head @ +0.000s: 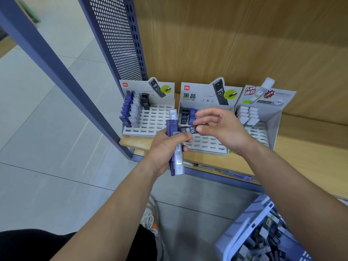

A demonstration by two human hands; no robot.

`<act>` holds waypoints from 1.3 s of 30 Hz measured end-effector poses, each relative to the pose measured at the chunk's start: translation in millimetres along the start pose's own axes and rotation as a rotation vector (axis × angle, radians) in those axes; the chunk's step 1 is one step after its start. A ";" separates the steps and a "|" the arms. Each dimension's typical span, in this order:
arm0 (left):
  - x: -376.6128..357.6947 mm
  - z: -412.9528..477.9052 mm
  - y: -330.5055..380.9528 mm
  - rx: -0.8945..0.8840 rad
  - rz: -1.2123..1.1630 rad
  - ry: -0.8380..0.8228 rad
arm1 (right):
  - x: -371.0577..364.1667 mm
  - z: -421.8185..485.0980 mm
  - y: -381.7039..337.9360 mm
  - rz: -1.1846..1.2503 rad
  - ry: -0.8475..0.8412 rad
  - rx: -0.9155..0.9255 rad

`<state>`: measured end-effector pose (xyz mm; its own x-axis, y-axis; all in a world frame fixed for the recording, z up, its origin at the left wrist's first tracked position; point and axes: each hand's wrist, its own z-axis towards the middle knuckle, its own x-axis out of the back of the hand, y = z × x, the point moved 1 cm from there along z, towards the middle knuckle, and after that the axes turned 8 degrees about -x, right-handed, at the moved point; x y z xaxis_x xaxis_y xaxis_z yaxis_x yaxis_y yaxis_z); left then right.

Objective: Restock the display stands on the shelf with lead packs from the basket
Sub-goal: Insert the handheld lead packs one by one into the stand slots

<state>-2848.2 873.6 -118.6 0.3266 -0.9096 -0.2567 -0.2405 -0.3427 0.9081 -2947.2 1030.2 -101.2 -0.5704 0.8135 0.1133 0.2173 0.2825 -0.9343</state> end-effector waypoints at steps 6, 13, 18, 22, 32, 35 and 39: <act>4.7 3.4 -0.7 0.018 -0.045 0.045 | -2.3 1.9 1.9 -0.216 -0.129 -0.071; 14.0 4.8 -1.8 -0.011 -0.034 0.062 | -10.6 5.7 1.2 -0.288 -0.221 -0.058; 37.9 7.3 -7.5 0.029 -0.022 0.175 | -8.5 34.8 4.9 -0.267 0.131 -0.052; 51.3 14.1 -15.1 0.051 0.042 0.216 | -10.3 64.7 8.5 -0.458 0.316 0.036; 55.6 28.0 -34.1 0.048 0.132 0.182 | -14.5 84.0 26.5 -0.644 0.250 0.153; 54.2 28.9 -34.9 0.039 0.137 0.172 | -11.6 81.4 27.2 -0.708 0.199 0.159; 52.0 29.7 -36.3 0.035 0.140 0.178 | -13.9 81.8 34.1 -0.819 0.170 0.227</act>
<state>-2849.7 831.8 -174.7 0.4429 -0.8942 -0.0643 -0.3248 -0.2270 0.9181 -2996.7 987.0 -162.3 -0.3482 0.4678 0.8123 -0.3839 0.7194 -0.5789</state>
